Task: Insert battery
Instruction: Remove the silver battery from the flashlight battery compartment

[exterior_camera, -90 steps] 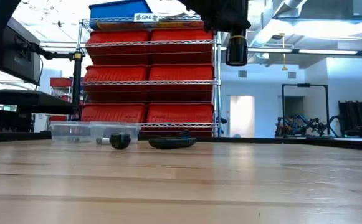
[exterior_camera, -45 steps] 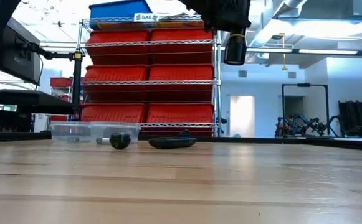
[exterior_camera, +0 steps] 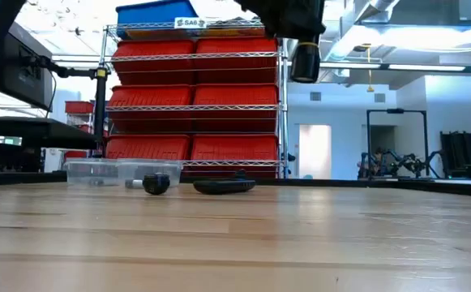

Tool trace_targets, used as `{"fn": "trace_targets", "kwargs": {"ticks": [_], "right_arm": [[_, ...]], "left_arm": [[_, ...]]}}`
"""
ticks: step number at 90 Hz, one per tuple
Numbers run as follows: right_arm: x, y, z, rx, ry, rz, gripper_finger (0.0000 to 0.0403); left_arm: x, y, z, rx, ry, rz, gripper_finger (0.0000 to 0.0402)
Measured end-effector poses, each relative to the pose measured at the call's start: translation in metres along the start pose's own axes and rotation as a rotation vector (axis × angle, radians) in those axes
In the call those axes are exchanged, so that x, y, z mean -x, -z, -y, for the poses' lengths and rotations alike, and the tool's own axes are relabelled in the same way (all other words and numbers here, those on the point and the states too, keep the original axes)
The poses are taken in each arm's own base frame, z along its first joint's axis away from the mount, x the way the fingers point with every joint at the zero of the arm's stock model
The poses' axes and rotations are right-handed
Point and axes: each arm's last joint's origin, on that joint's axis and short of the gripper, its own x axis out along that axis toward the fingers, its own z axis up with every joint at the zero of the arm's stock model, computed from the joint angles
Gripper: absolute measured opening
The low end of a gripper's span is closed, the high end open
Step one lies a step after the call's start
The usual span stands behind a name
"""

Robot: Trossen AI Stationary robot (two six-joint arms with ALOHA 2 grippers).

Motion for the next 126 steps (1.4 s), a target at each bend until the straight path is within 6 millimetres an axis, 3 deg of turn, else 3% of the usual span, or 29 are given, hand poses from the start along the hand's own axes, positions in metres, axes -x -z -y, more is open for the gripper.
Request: {"fn": "trace_targets", "kwargs": {"ticks": [13, 26, 44, 59, 80, 89, 101, 126], "right_arm": [[0.024, 0.010, 0.009, -0.009, 0.101, -0.090, 0.0033], [0.025, 0.036, 0.017, -0.048, 0.227, -0.282, 0.0033], [-0.009, 0.093, 0.018, -0.161, 0.299, -0.421, 0.0033], [-0.044, 0.158, 0.017, -0.282, 0.324, -0.435, 0.0033], [-0.073, 0.248, 0.024, -0.442, 0.359, -0.508, 0.0039], [-0.082, 0.274, 0.025, -0.483, 0.342, -0.546, 0.0041], [-0.089, 0.295, 0.028, -0.531, 0.341, -0.539, 0.0047], [-0.093, 0.308, 0.042, -0.593, 0.378, -0.582, 0.0073]], "left_arm": [[0.000, 0.001, -0.002, -0.024, 0.104, 0.018, 0.0132], [0.001, 0.004, -0.009, -0.017, 0.099, 0.004, 0.0132], [0.003, 0.004, -0.012, -0.015, 0.133, 0.018, 0.0132], [0.002, 0.004, -0.010, -0.030, 0.143, 0.020, 0.0132], [0.003, 0.003, -0.009, -0.022, 0.160, 0.024, 0.0132], [0.003, 0.003, -0.009, -0.018, 0.163, 0.024, 0.0132], [0.003, 0.003, -0.009, -0.014, 0.161, 0.024, 0.0132], [0.003, 0.003, -0.008, -0.014, 0.162, 0.024, 0.0132]]}}
